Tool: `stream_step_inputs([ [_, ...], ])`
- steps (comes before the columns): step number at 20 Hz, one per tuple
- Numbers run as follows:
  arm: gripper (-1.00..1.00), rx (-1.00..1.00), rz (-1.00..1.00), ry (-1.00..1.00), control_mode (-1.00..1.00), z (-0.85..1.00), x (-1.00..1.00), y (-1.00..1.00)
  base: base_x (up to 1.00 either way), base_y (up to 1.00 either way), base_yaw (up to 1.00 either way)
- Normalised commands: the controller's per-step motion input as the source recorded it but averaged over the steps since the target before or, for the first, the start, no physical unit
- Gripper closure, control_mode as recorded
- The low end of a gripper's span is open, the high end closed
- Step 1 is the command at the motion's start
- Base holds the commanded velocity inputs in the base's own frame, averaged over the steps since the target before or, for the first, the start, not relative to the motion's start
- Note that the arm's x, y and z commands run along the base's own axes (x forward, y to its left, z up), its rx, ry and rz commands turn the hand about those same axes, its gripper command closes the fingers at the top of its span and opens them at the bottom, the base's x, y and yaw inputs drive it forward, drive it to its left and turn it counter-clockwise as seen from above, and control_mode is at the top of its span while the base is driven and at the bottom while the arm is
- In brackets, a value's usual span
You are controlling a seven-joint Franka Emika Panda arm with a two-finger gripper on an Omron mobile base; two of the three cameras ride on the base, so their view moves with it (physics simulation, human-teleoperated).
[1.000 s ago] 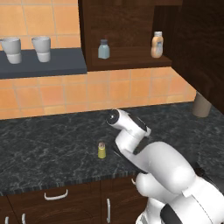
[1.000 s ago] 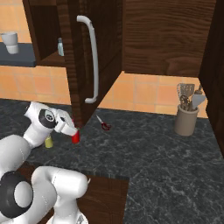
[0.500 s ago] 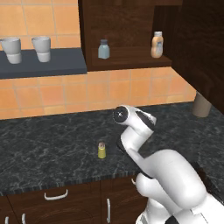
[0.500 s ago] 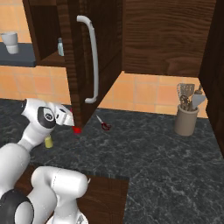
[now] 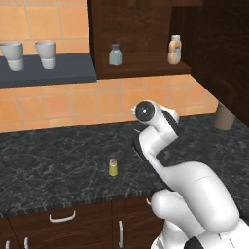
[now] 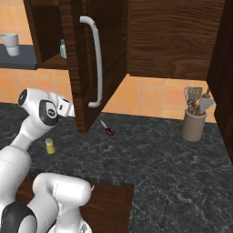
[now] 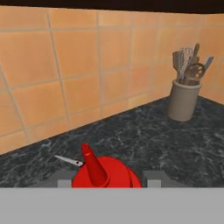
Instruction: Put the shaker and condiment bottle from the counter next to their counterparts in the cabinet.
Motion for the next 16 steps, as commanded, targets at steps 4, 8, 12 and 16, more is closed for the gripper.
stream_step_inputs([
  [4,1.00,0.03,0.04,-0.09,-1.00,0.38,0.00,0.00,0.00,0.00,0.00],
  [8,1.00,0.04,0.00,-0.13,-1.00,0.33,-0.05,0.00,0.00,0.00,0.00],
  [12,1.00,0.13,0.00,-0.13,-1.00,0.35,-0.11,0.00,0.00,0.00,0.00],
  [16,1.00,0.07,0.00,-0.03,-1.00,0.31,-0.01,0.00,0.00,0.00,0.00],
])
